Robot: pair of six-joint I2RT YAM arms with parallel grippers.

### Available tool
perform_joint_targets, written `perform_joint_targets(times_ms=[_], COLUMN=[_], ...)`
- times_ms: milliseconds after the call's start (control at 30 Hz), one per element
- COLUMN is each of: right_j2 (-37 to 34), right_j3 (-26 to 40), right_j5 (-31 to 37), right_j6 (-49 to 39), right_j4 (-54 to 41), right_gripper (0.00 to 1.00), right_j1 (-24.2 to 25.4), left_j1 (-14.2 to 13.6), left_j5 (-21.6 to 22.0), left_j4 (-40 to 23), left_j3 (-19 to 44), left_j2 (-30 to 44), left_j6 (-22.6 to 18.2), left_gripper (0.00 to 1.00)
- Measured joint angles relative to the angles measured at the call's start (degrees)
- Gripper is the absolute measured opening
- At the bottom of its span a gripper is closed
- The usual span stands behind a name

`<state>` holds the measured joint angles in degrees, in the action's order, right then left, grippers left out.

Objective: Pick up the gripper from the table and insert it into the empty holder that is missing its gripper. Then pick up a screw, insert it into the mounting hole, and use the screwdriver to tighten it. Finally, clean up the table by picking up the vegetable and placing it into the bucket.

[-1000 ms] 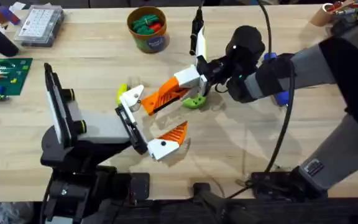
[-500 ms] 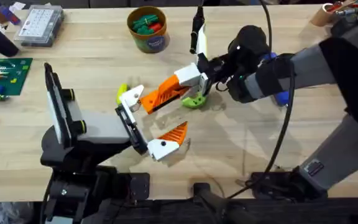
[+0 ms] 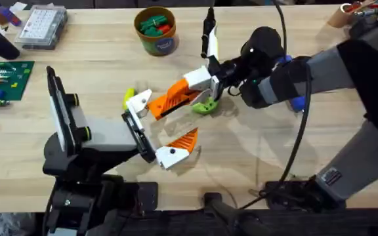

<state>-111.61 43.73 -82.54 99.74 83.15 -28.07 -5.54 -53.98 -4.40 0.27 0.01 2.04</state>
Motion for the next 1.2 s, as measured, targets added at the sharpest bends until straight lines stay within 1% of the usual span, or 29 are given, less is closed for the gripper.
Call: perform_joint_targets(times_ms=[500, 700, 1200], right_j2=[0.0, 0.0, 0.0], right_j3=[0.4, 0.4, 0.4], right_j5=[0.0, 0.2, 0.9], right_j6=[1.0, 1.7, 3.1], right_j4=[0.0, 2.4, 2.6], right_gripper=[0.018, 0.018, 0.018], right_j1=[0.0, 0.0, 0.0], left_j1=[0.0, 0.0, 0.0], left_j5=[0.2, 0.1, 0.3], left_j4=[0.0, 0.0, 0.1], left_j3=[0.0, 0.0, 0.0], left_j2=[0.0, 0.0, 0.0], left_j6=[0.0, -0.1, -0.1], left_gripper=[0.986, 0.986, 0.986])
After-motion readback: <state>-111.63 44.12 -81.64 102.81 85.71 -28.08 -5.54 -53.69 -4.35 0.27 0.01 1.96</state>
